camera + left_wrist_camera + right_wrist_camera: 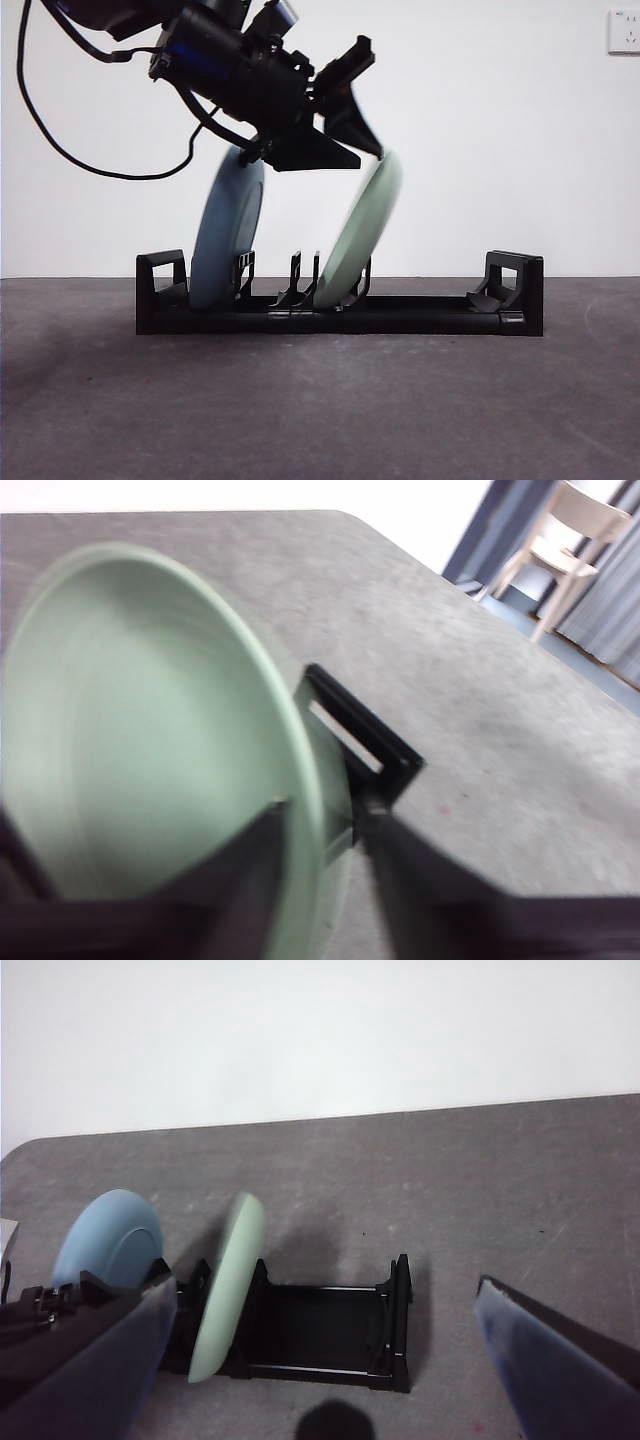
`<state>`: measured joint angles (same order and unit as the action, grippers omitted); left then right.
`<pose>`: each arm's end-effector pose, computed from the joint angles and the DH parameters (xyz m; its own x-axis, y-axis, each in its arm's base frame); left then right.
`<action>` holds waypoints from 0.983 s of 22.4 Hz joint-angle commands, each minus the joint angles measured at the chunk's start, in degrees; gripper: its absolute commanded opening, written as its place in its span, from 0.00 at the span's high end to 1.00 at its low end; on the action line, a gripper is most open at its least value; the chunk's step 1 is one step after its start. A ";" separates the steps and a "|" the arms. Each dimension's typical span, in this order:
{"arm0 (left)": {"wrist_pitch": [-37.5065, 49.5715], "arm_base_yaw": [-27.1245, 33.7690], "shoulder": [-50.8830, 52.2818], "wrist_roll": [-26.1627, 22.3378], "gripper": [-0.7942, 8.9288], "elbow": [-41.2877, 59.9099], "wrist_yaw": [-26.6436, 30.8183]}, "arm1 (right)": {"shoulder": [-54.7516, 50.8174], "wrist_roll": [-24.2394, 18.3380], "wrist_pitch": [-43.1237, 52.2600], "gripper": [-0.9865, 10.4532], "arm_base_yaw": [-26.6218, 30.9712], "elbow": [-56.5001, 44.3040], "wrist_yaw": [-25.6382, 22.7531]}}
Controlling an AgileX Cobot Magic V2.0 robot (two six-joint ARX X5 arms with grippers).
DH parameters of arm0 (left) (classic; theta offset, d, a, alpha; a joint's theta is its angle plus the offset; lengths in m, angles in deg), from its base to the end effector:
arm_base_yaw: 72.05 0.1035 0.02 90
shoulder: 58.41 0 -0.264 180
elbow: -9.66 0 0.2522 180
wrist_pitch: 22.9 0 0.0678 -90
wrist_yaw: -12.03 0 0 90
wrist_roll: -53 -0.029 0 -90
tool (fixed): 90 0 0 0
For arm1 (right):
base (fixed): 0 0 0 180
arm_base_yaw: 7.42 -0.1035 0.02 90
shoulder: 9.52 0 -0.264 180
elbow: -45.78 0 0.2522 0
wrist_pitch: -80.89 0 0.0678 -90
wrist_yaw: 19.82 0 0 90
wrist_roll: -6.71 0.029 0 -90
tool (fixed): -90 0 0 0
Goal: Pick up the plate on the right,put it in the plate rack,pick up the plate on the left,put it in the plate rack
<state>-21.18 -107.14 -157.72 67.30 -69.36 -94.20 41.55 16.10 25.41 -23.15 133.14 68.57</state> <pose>0.3144 -0.2308 0.2461 0.5841 -0.7519 -0.3058 0.6806 0.6589 -0.3204 0.1434 0.0396 0.4263 0.9163 0.2289 -0.3286 -0.1905 0.9709 0.1450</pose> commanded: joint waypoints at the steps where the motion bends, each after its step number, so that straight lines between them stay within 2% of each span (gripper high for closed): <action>1: 0.50 -0.61 -0.26 -1.09 0.64 0.02 -0.44 | 0.37 -0.48 0.00 0.48 -0.04 -0.31 -0.04; 5: -0.44 -0.94 0.85 -1.09 0.67 0.00 -2.03 | 1.11 -0.48 -0.79 0.48 -0.04 -0.31 -0.04; 7: -0.74 -0.96 2.32 -1.36 0.69 0.00 -4.35 | 1.55 -0.50 -0.94 0.52 -0.04 -0.31 -0.04; 9: -1.68 -1.20 4.61 -3.19 0.89 0.00 -6.84 | 1.77 -0.68 -1.31 0.66 -0.04 -0.31 -0.07; 10: -2.43 -1.31 5.88 -4.35 0.94 0.00 -6.97 | 1.92 -1.16 -1.49 0.74 -0.04 -0.31 -0.04; 12: -4.83 -1.66 9.22 -6.97 0.93 -0.04 -6.23 | 2.21 -2.21 -1.73 0.90 -0.04 -0.31 -0.04; 13: -6.49 -1.75 11.23 -8.63 0.93 -0.07 -5.73 | 2.32 -2.58 -1.81 0.93 -0.04 -0.31 -0.07; 17: -15.28 -1.86 19.85 -13.44 0.93 -0.07 -0.07 | 2.43 -4.07 -1.86 0.92 -0.04 -0.31 -0.13; 22: -28.55 -1.38 31.67 -19.76 0.93 -0.07 13.44 | 2.40 -6.34 -2.40 0.92 -0.04 -0.33 -0.50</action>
<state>-48.23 -108.74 -127.49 51.26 -69.38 -83.00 43.91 11.10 22.96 -23.15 133.14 68.40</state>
